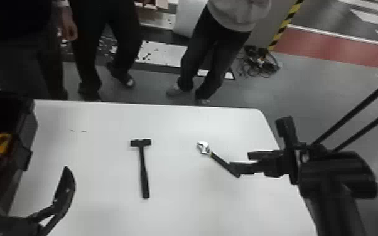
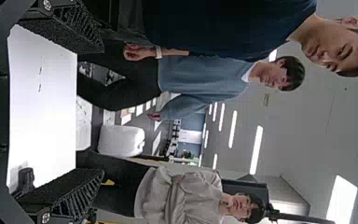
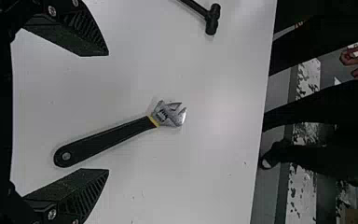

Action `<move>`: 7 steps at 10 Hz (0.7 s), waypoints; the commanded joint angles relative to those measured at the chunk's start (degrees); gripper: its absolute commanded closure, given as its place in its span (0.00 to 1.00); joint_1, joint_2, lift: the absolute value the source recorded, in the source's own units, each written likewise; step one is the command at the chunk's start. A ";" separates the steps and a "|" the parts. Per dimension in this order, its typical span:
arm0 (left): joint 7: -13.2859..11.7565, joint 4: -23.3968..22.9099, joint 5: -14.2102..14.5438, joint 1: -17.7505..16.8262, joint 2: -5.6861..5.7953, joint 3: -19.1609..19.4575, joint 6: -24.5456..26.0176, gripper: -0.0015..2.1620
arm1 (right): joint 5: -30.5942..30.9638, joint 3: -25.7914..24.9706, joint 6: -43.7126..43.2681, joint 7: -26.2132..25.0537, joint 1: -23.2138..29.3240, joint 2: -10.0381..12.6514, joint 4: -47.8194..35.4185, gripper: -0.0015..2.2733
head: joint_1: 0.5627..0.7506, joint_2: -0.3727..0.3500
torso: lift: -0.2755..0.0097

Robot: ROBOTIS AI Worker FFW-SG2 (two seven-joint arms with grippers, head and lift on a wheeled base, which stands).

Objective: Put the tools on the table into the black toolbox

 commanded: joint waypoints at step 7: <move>0.61 -0.08 0.06 -0.22 0.36 0.06 1.25 0.04 | 11.29 7.24 -5.25 -0.51 -12.52 -0.34 16.03 0.06 | 0.70 0.14 | 0.83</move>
